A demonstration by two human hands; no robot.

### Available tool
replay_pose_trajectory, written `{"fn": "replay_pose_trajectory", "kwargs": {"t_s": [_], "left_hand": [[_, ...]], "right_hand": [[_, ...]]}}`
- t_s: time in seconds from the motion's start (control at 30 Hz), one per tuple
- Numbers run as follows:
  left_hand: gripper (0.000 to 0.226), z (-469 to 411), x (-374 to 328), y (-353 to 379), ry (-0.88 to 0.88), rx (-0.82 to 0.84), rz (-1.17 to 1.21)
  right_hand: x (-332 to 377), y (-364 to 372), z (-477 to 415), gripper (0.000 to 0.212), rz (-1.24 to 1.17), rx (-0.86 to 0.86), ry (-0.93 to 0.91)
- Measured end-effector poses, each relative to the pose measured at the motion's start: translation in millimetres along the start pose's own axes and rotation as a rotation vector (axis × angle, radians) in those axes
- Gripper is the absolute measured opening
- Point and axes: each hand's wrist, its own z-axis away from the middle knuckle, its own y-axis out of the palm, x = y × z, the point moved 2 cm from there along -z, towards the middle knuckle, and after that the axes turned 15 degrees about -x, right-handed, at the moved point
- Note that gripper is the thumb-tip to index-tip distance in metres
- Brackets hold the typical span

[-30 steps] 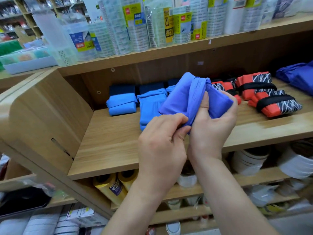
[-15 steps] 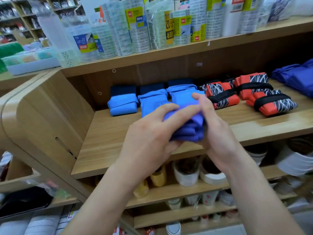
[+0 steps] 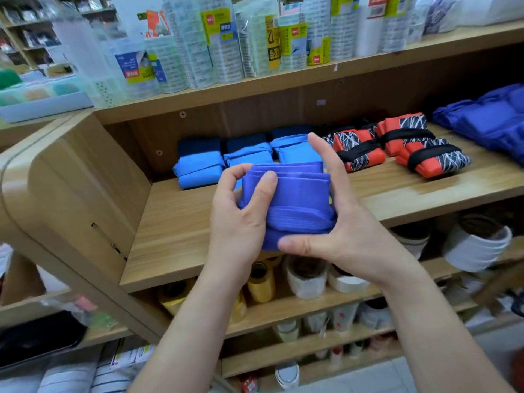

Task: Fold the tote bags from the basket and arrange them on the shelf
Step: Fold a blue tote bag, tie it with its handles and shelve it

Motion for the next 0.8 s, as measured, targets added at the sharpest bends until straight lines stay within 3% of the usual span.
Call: {"fn": "replay_pose_trajectory", "kwargs": {"t_s": [0.13,0.2,0.3,0.4,0.5,0.6,0.7,0.8], "left_hand": [[0.028,4.7,7.5,-5.3,0.082,0.099,-0.081],[0.028,10.4,11.8,-8.3,0.144,0.195,-0.122],[0.033,23.1,13.3,-7.2,0.212,0.325,-0.111],[0.019,23.0,17.5,-8.5,0.263,0.234,-0.089],[0.009,18.6,25.9,-7.7,0.262,0.157,-0.084],[0.014,25.9,34.2,4.7,0.254,0.172,-0.087],[0.022,42.6,40.6,23.7,0.177,0.247,-0.088],[0.027,51.9,41.6,38.9,0.049,0.424,-0.060]], "right_hand": [[-6.9,5.5,3.3,0.057,0.099,-0.239,-0.118],[-13.7,5.5,7.7,0.043,0.036,-0.306,-0.069],[-15.2,2.6,15.8,0.039,-0.018,-0.344,0.008],[-12.3,-2.6,27.4,0.051,0.054,-0.157,0.051],[-12.9,-13.3,41.9,0.065,-0.133,-0.066,0.262],[-17.2,-17.6,50.1,0.043,-0.136,-0.261,0.324],[-25.2,-21.6,54.9,0.018,0.054,-0.480,0.166],[-28.3,-41.4,59.5,0.028,0.116,-0.603,0.132]]}}
